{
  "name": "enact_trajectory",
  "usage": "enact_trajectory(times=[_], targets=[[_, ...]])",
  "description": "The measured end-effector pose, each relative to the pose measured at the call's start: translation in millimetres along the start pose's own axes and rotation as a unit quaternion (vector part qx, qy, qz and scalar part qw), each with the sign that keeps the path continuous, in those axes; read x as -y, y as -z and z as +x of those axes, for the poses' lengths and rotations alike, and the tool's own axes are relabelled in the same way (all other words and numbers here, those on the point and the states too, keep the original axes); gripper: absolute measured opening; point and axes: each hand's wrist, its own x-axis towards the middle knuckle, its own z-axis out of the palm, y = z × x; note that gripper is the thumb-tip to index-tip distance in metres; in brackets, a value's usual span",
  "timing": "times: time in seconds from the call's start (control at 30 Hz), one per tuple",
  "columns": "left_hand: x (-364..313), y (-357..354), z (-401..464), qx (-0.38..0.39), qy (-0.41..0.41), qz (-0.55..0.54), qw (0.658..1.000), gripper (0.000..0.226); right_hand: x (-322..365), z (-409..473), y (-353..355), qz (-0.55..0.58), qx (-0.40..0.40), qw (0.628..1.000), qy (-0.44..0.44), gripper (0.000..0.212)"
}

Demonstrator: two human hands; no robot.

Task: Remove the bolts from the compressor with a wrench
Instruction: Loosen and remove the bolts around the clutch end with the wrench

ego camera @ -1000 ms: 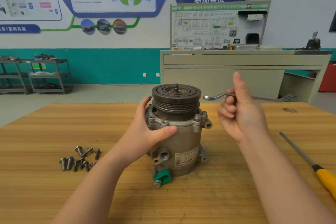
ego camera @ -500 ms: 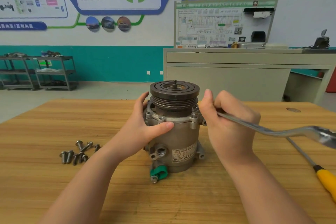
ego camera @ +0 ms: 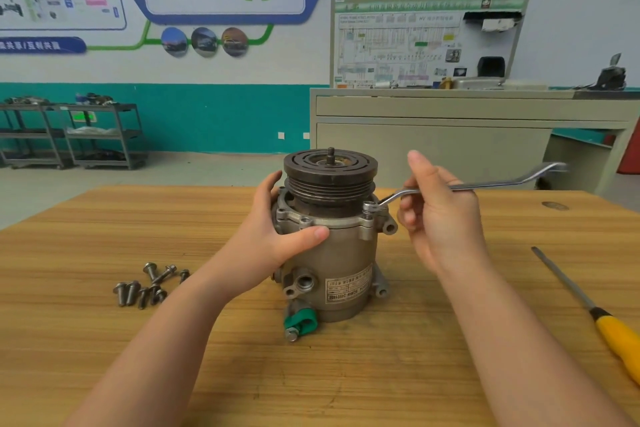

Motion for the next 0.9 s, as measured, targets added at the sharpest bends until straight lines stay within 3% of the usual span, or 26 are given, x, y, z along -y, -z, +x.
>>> enact_trajectory(times=[0.07,0.13,0.23,0.37,0.57,0.77,0.9], targets=[[1,0,0,0.000,0.000,0.000,1.000,0.117,5,3,2,0.103,-0.006,0.994,-0.040,0.030],[1,1,0,0.000,-0.001,0.001,1.000,0.119,10,2,6,0.102,-0.028,0.994,0.033,0.034],[1,1,0,-0.001,0.000,0.004,1.000,0.120,15,-3,4,-0.026,-0.028,0.982,0.183,0.041],[2,1,0,-0.002,-0.004,0.000,1.000,0.117,7,-14,-5,-0.205,-0.010,0.932,0.299,0.041],[2,0,0,-0.001,-0.006,-0.009,1.000,0.118,7,-27,-14,-0.316,0.036,0.821,0.475,0.039],[2,1,0,0.000,-0.008,-0.001,1.000,0.119,6,-45,-27,-0.348,0.004,0.791,0.503,0.036],[4,2,0,-0.001,-0.003,0.001,1.000,0.118,7,-41,-24,-0.350,-0.019,0.804,0.481,0.041]])
